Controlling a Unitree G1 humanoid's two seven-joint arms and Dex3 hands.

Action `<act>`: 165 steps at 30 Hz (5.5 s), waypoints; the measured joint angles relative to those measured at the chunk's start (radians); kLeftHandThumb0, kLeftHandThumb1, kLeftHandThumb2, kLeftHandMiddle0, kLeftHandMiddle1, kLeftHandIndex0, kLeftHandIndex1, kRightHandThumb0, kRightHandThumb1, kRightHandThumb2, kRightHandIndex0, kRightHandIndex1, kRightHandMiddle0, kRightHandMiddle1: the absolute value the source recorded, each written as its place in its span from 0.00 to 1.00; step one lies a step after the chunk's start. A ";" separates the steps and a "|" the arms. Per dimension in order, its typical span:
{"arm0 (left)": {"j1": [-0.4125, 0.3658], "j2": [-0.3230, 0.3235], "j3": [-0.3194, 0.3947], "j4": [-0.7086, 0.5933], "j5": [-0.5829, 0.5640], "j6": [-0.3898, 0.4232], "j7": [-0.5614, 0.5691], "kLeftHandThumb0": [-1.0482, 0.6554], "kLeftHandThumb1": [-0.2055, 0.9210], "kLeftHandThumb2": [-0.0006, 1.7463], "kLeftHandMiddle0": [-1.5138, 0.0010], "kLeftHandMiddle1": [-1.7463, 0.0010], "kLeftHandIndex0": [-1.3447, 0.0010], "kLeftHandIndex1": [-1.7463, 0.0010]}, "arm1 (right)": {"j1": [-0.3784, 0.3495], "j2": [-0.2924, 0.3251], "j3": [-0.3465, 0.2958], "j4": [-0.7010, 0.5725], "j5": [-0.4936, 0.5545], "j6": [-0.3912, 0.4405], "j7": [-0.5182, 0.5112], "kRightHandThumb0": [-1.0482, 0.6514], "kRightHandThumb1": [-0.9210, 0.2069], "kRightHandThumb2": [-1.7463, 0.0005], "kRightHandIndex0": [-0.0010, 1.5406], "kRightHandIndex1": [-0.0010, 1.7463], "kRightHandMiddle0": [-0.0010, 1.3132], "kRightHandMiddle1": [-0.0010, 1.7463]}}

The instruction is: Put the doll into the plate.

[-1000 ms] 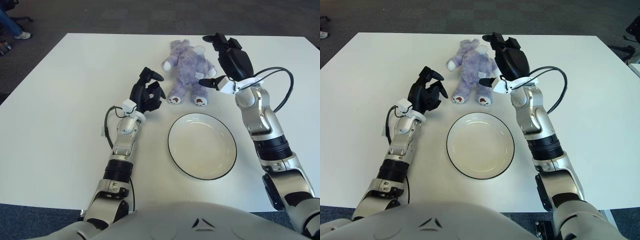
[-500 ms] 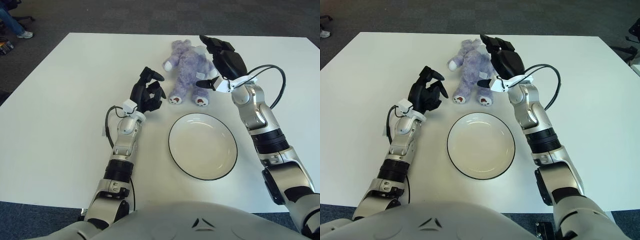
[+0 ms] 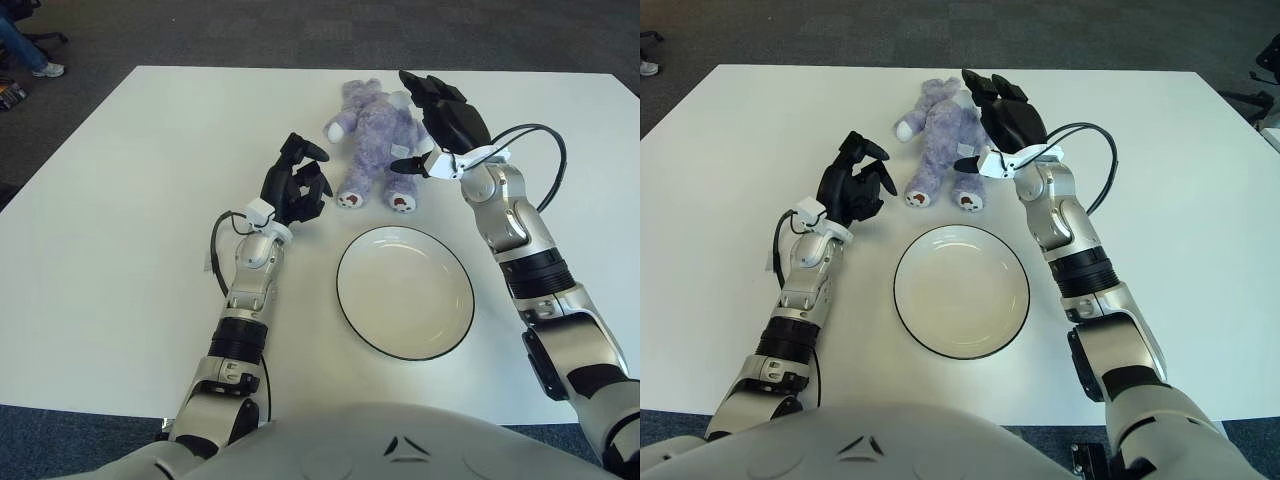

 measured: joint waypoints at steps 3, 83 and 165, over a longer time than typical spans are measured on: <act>-0.003 0.000 0.000 0.006 0.001 -0.010 0.001 0.40 0.84 0.45 0.44 0.00 0.77 0.00 | -0.005 0.000 0.006 0.000 -0.002 0.012 0.008 0.13 0.38 0.64 0.00 0.00 0.00 0.04; -0.012 -0.034 0.000 0.029 -0.021 -0.044 0.004 0.39 0.81 0.47 0.32 0.00 0.76 0.00 | -0.202 0.120 0.202 0.604 -0.069 0.046 -0.359 0.64 0.72 0.23 0.00 0.91 0.00 0.84; -0.033 -0.019 0.005 0.075 -0.040 -0.076 -0.026 0.39 0.81 0.47 0.36 0.00 0.76 0.00 | 0.156 0.065 -0.118 0.152 0.052 -0.108 -0.603 0.62 0.73 0.20 0.61 0.78 0.48 0.93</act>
